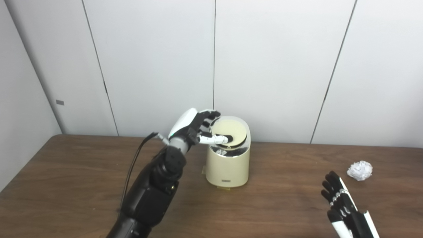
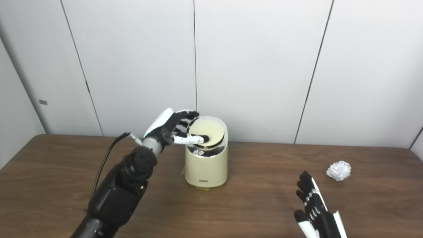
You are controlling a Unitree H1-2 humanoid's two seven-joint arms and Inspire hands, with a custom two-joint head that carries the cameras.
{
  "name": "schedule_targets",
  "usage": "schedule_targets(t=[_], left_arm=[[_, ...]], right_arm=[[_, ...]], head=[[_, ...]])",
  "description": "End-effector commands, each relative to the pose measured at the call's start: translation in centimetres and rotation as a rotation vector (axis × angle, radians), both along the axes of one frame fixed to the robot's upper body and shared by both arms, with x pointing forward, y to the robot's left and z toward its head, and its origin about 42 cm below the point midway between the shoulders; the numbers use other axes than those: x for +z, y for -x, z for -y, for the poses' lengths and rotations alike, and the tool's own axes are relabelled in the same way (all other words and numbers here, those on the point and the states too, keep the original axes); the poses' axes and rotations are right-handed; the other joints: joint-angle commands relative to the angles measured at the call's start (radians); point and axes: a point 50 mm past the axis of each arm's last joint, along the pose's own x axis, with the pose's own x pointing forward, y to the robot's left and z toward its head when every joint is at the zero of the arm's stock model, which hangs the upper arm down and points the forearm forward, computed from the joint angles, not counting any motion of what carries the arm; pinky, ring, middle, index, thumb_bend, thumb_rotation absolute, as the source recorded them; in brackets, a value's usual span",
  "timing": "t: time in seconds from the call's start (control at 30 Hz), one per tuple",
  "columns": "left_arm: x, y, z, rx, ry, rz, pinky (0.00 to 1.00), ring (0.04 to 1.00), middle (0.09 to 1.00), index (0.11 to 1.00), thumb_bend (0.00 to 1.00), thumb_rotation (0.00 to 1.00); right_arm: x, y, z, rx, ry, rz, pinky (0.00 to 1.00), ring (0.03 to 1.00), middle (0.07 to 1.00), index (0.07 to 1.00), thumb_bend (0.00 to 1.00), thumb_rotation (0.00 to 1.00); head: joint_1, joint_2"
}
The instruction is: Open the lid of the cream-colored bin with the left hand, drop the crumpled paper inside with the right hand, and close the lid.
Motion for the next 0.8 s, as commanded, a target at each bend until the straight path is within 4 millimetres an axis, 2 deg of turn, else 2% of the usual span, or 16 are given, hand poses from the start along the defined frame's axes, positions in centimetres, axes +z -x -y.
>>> schedule_targets(t=[0.0, 0.07, 0.13, 0.27, 0.47, 0.53, 0.6, 0.77], left_arm=[[2.8, 0.0, 0.3, -0.016, 0.098, 0.094, 0.79, 0.857, 0.865, 0.879, 0.44, 0.54], [1.7, 0.8, 0.0, -0.028, 0.213, 0.089, 0.8, 0.858, 0.868, 0.885, 0.38, 0.49], [0.5, 1.8, -0.4, -0.043, 0.293, 0.09, 0.8, 0.856, 0.876, 0.9, 0.35, 0.53], [-1.5, 4.1, -1.0, -0.04, 0.398, 0.126, 0.82, 0.863, 0.887, 0.909, 0.41, 0.62], [-5.0, 8.9, -3.3, 0.014, 0.37, 0.183, 0.87, 0.882, 0.888, 0.936, 0.41, 0.75], [-6.1, 10.4, -4.0, 0.035, 0.353, 0.167, 0.9, 0.901, 0.901, 0.944, 0.45, 0.79], [-7.4, 12.3, -4.8, 0.057, 0.357, 0.145, 0.91, 0.917, 0.91, 0.942, 0.47, 0.81], [-9.3, 15.6, -5.6, 0.096, 0.371, 0.119, 0.89, 0.918, 0.915, 0.922, 0.45, 0.83]], right_arm=[[-5.2, 3.6, -1.7, -0.011, -0.105, -0.203, 0.95, 0.968, 0.974, 0.961, 0.59, 0.73], [-5.2, 3.7, -1.8, -0.007, -0.151, -0.208, 0.96, 0.974, 0.979, 0.964, 0.59, 0.73], [-5.1, 3.8, -1.9, -0.005, -0.18, -0.215, 0.97, 0.977, 0.981, 0.964, 0.6, 0.72], [-4.9, 4.0, -2.0, -0.004, -0.193, -0.218, 0.97, 0.98, 0.987, 0.967, 0.58, 0.74], [-4.4, 4.2, -2.1, -0.013, -0.148, -0.23, 0.95, 0.962, 0.968, 0.954, 0.55, 0.69], [-4.1, 4.2, -2.1, -0.018, -0.133, -0.229, 0.94, 0.95, 0.957, 0.948, 0.57, 0.65], [-3.8, 4.1, -1.9, -0.023, -0.15, -0.22, 0.92, 0.943, 0.957, 0.951, 0.58, 0.61], [-2.8, 3.8, -1.5, -0.033, -0.178, -0.194, 0.92, 0.955, 0.975, 0.968, 0.62, 0.56]], head=[[-0.004, 0.001], [-0.011, 0.002], [-0.018, 0.005], [-0.02, 0.01], [-0.035, 0.018], [-0.038, 0.021], [-0.039, 0.026], [-0.044, 0.034]])
